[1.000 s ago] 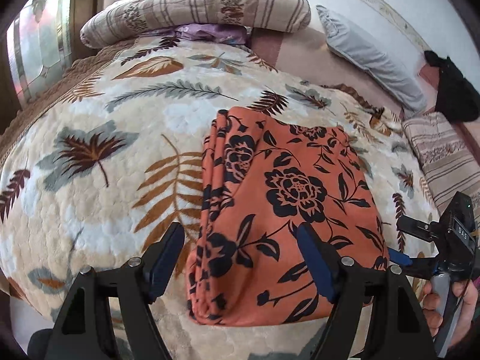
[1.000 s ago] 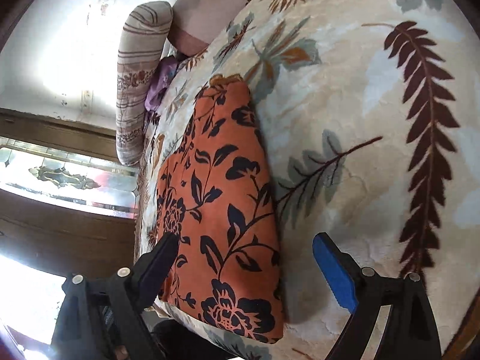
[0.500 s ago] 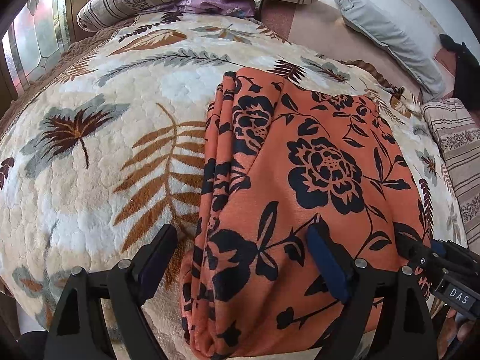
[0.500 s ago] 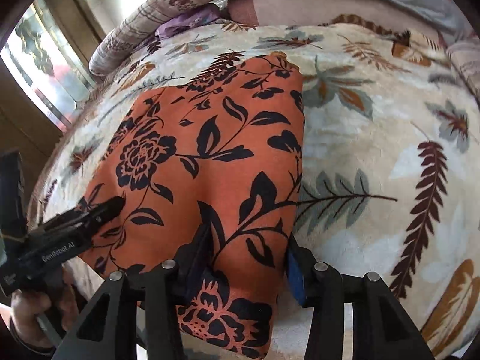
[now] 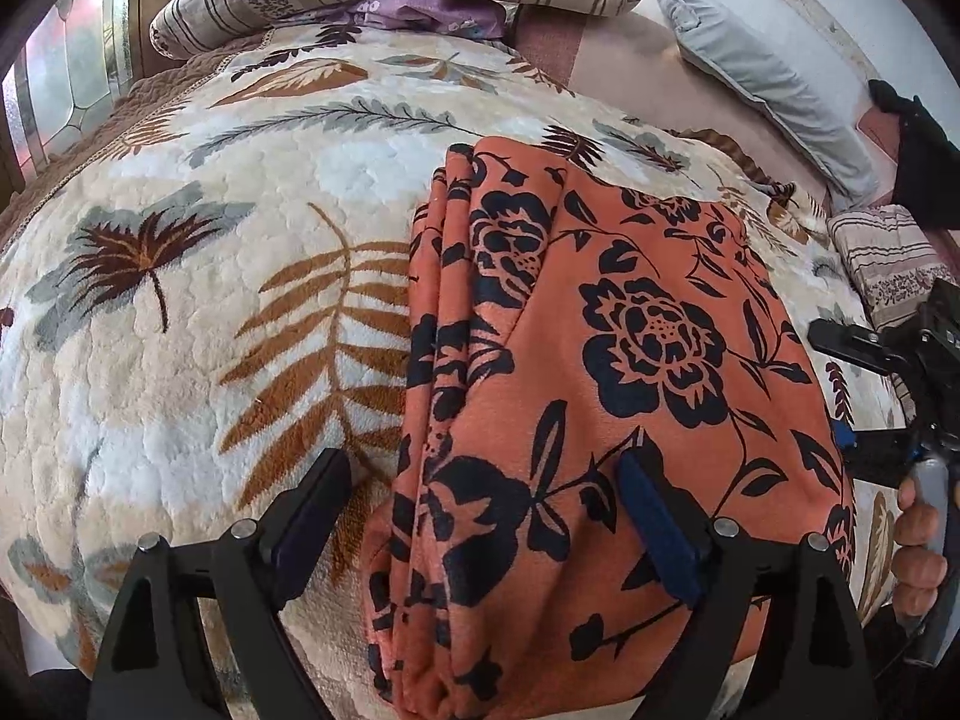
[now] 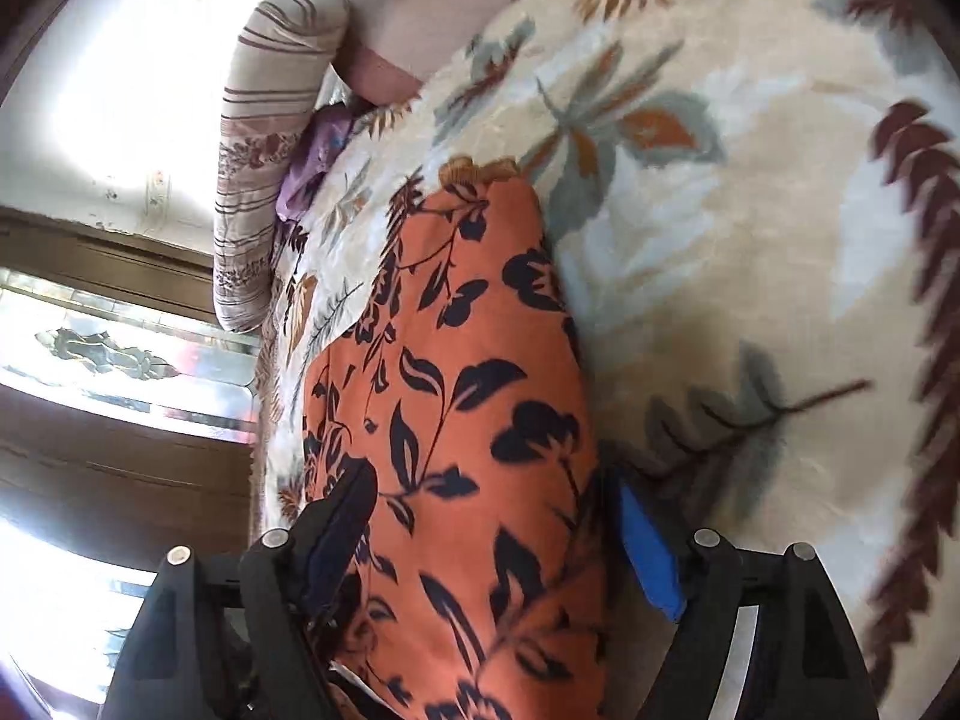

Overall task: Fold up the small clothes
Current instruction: 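Pat down the folded shirt's surface with both open grippers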

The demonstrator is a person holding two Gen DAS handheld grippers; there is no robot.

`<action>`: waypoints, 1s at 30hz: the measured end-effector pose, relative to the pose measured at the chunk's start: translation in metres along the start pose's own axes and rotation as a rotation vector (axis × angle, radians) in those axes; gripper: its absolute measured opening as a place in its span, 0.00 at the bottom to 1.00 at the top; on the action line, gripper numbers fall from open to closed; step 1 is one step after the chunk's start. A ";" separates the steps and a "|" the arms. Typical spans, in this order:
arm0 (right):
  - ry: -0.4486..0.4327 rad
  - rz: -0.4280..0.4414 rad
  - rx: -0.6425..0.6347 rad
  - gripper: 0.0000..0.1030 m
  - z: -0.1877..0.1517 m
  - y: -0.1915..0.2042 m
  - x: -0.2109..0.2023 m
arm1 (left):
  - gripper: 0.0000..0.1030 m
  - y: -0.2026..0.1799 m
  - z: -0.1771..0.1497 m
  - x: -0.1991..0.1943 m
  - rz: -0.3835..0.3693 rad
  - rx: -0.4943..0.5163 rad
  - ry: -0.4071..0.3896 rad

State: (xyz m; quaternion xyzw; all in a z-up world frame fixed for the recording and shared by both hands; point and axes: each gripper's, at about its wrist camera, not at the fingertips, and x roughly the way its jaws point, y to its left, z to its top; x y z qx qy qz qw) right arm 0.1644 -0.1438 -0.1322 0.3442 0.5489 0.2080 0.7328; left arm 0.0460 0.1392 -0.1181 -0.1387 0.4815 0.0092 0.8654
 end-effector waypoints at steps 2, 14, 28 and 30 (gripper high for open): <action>0.029 -0.108 -0.120 0.53 0.000 0.018 0.016 | 0.89 0.000 0.000 0.000 0.000 0.003 -0.003; -0.068 -0.198 -0.238 0.71 -0.025 0.033 -0.003 | 0.88 0.028 -0.008 -0.009 -0.060 -0.118 0.080; 0.020 -0.070 -0.179 0.71 -0.013 0.018 0.016 | 0.80 0.024 0.042 0.027 -0.181 -0.108 0.135; 0.042 -0.136 -0.273 0.59 -0.015 0.029 0.027 | 0.54 0.011 0.039 0.023 -0.193 -0.036 0.120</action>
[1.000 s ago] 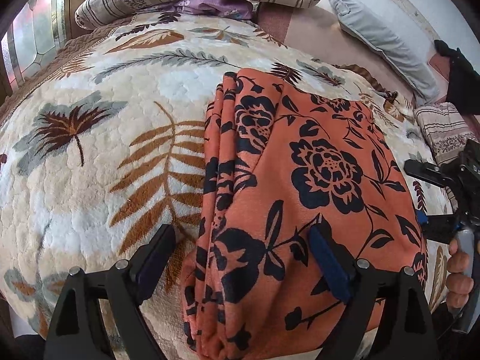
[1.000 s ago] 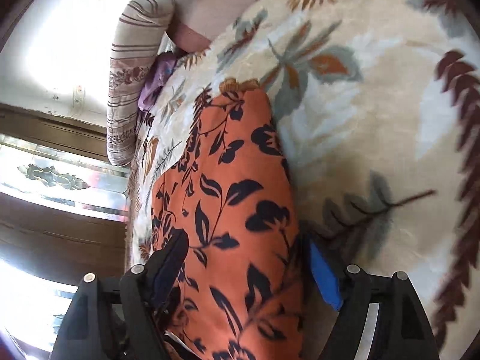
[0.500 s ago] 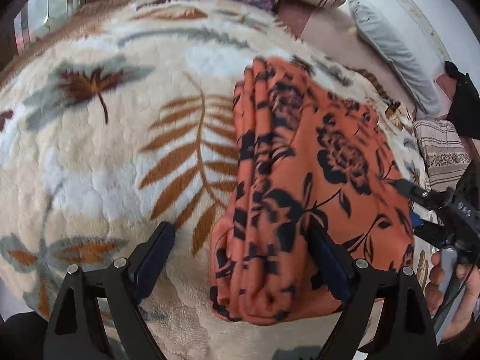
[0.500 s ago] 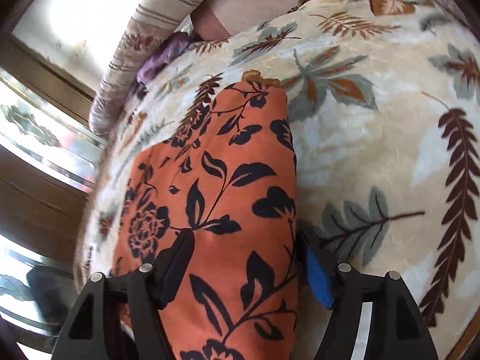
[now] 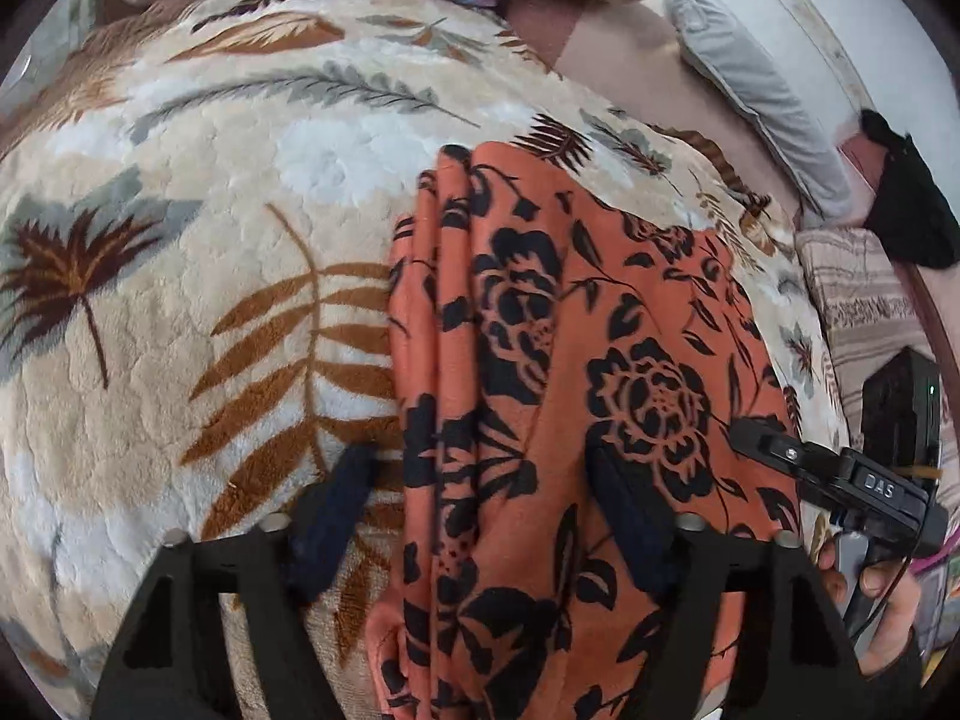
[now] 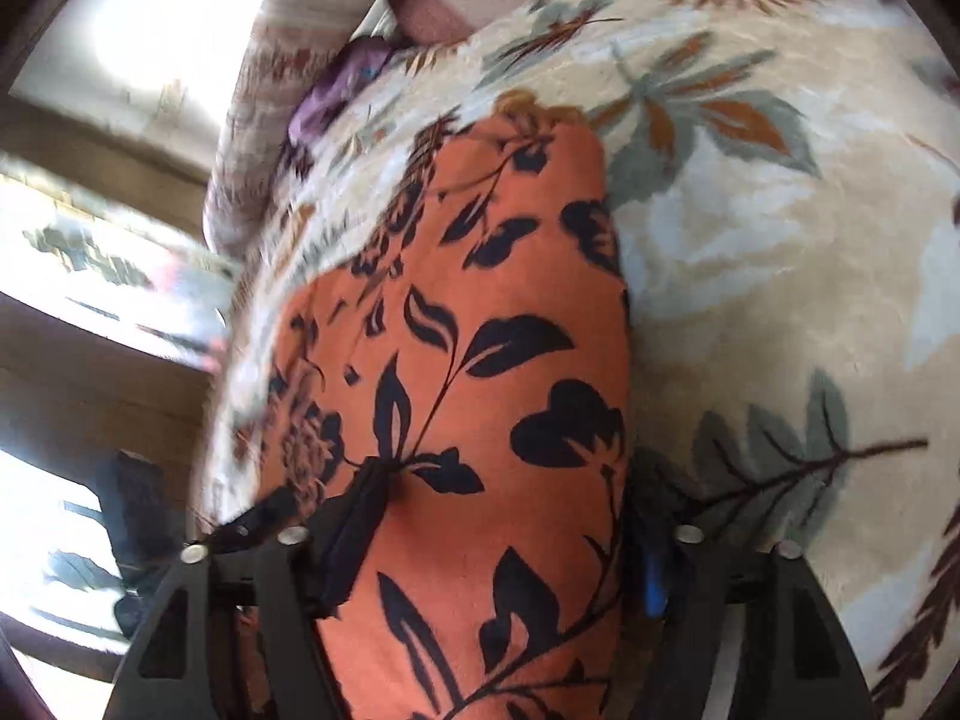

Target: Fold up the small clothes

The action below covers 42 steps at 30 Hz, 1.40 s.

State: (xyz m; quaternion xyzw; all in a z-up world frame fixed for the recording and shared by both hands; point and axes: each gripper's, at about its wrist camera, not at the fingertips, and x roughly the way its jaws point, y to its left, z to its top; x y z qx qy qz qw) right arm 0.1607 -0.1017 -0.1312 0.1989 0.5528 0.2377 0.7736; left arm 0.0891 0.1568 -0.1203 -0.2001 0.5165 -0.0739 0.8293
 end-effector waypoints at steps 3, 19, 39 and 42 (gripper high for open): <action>-0.012 -0.081 -0.148 0.41 0.000 0.026 -0.006 | 0.33 -0.006 0.002 -0.005 -0.005 0.008 -0.010; -0.275 -0.266 -0.022 0.60 0.051 -0.070 -0.097 | 0.60 -0.125 0.059 0.077 0.131 0.202 0.008; -0.350 -0.034 0.032 0.87 -0.011 -0.026 -0.114 | 0.71 -0.099 0.009 0.025 0.181 0.160 -0.063; -0.271 -0.030 0.085 0.92 -0.016 -0.042 -0.089 | 0.71 -0.100 0.003 0.021 0.178 0.138 -0.053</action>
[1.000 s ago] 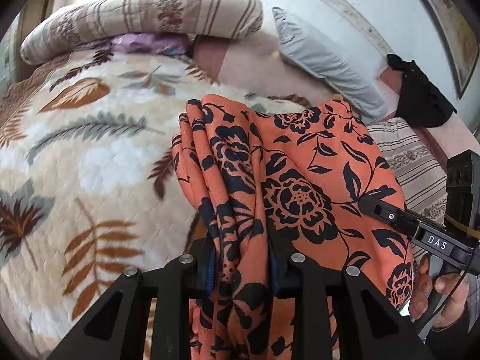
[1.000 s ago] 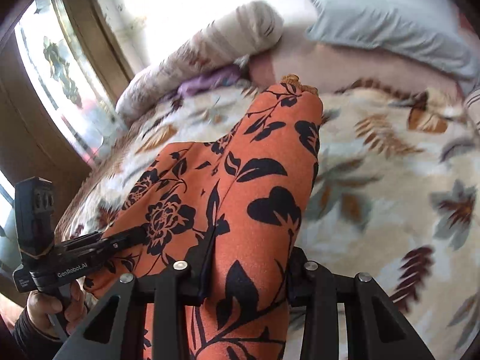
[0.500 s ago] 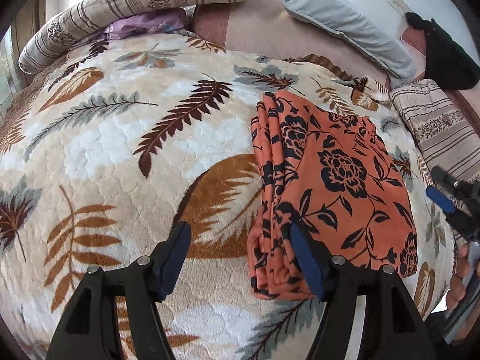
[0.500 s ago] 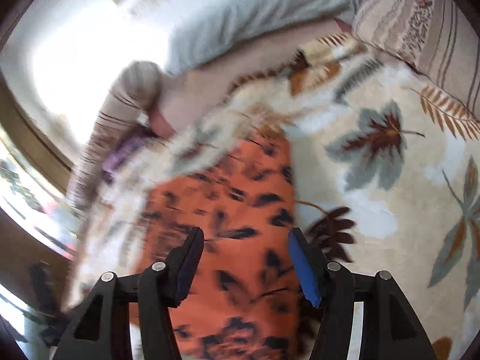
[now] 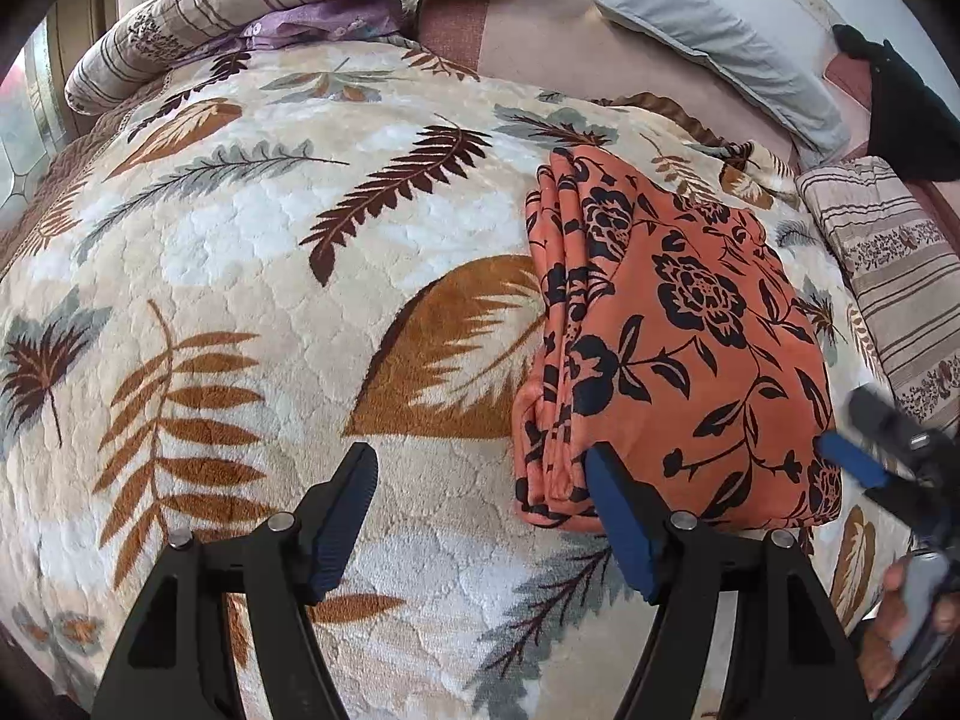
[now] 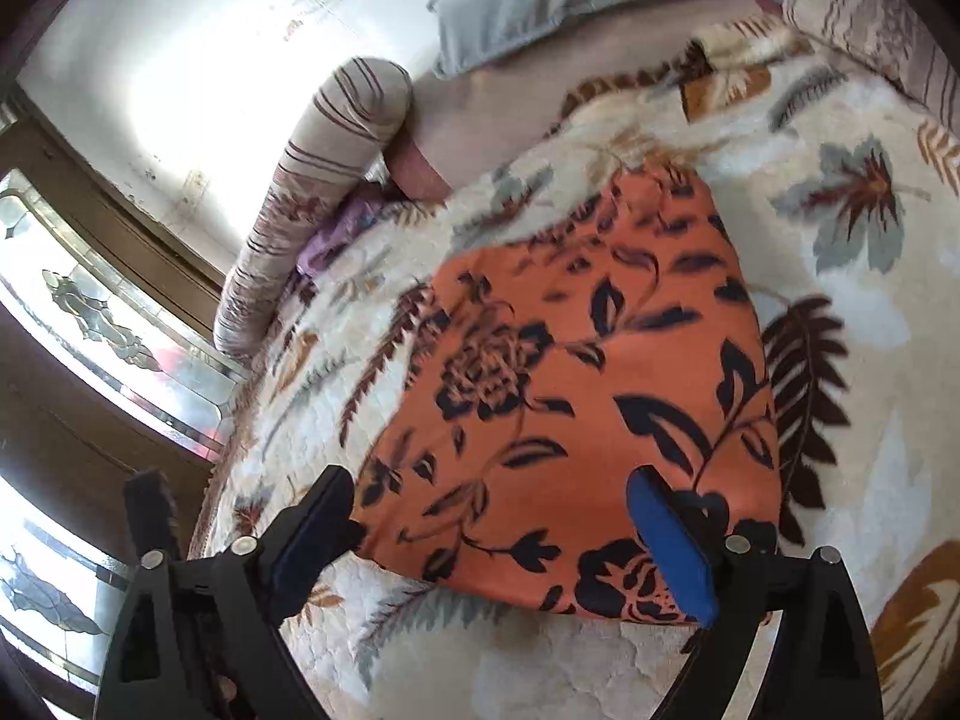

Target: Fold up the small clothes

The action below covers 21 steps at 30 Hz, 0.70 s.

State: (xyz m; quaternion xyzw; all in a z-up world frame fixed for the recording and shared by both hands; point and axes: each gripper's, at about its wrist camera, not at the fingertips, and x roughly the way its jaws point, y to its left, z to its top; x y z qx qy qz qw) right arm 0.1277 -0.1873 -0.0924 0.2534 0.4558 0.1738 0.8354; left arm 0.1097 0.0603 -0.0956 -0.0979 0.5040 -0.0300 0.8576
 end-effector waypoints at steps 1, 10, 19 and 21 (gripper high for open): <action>0.065 -0.048 0.026 0.91 -0.003 -0.017 0.016 | 0.71 -0.001 -0.001 -0.003 -0.004 0.001 -0.001; -0.126 -0.111 -0.089 0.91 -0.019 0.021 -0.046 | 0.73 -0.019 -0.018 -0.064 -0.006 0.033 -0.104; -0.118 -0.402 -0.196 0.92 -0.059 0.017 -0.105 | 0.90 -0.069 -0.025 -0.109 0.130 0.118 -0.220; -0.117 -0.436 -0.240 0.94 -0.061 0.019 -0.115 | 0.90 -0.074 -0.027 -0.113 0.129 0.114 -0.221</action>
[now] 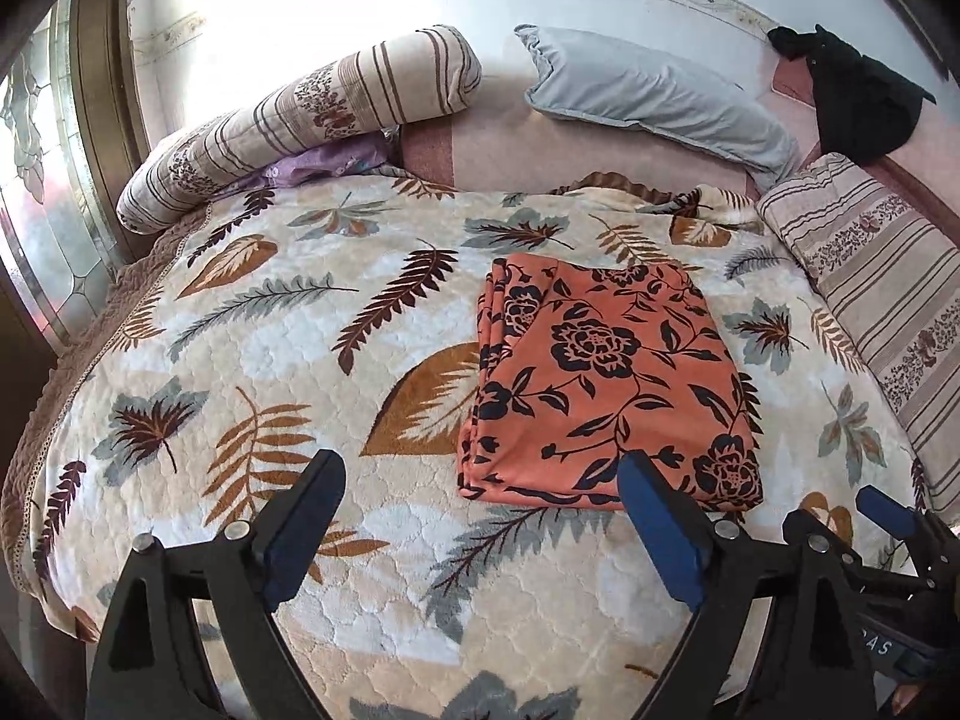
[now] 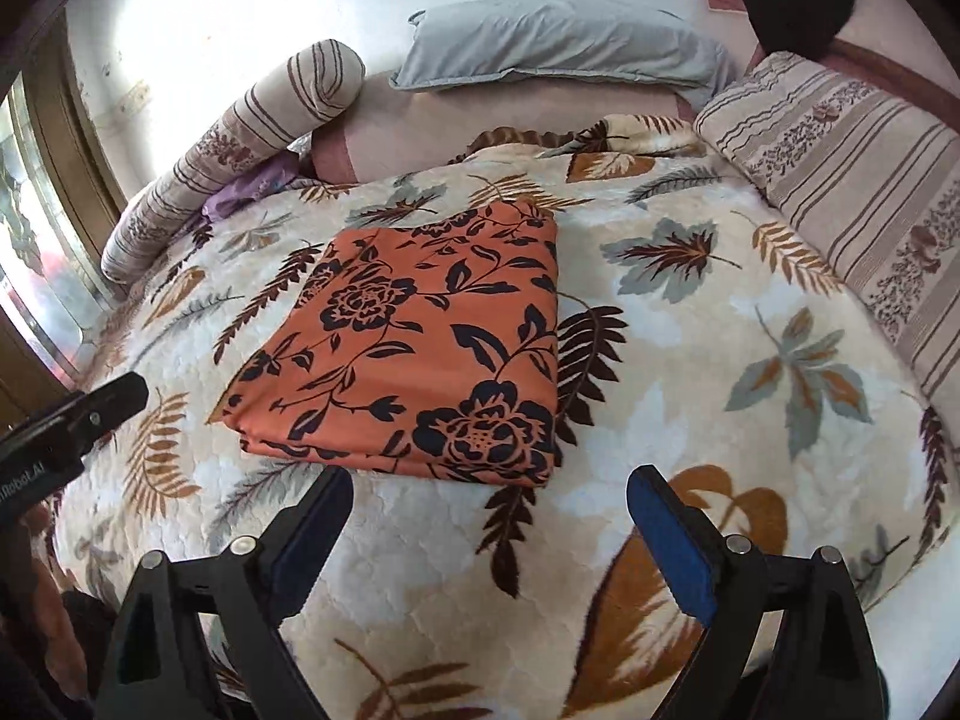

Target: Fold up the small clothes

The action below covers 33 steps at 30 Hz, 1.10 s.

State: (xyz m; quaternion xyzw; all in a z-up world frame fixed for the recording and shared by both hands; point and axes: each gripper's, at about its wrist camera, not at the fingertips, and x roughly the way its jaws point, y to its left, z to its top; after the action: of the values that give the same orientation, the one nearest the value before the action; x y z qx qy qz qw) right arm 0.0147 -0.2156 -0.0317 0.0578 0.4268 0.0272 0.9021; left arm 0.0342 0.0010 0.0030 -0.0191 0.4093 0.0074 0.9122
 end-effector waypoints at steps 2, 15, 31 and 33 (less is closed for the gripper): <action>-0.020 -0.013 -0.034 1.00 0.001 -0.001 -0.011 | 0.90 -0.004 0.000 -0.006 0.021 0.002 -0.009; -0.064 -0.005 -0.106 1.00 0.015 0.008 -0.054 | 0.92 -0.013 0.004 -0.030 0.035 0.012 -0.050; -0.041 -0.037 -0.132 1.00 0.024 0.020 -0.042 | 0.92 -0.002 0.014 -0.014 -0.006 -0.027 -0.053; -0.045 -0.048 -0.121 1.00 0.028 0.019 -0.040 | 0.92 -0.001 0.015 -0.012 -0.010 -0.031 -0.051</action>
State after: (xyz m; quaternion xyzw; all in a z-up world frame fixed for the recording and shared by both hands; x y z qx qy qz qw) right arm 0.0115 -0.2027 0.0190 -0.0064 0.4055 0.0297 0.9136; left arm 0.0375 0.0004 0.0219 -0.0352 0.3858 0.0099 0.9218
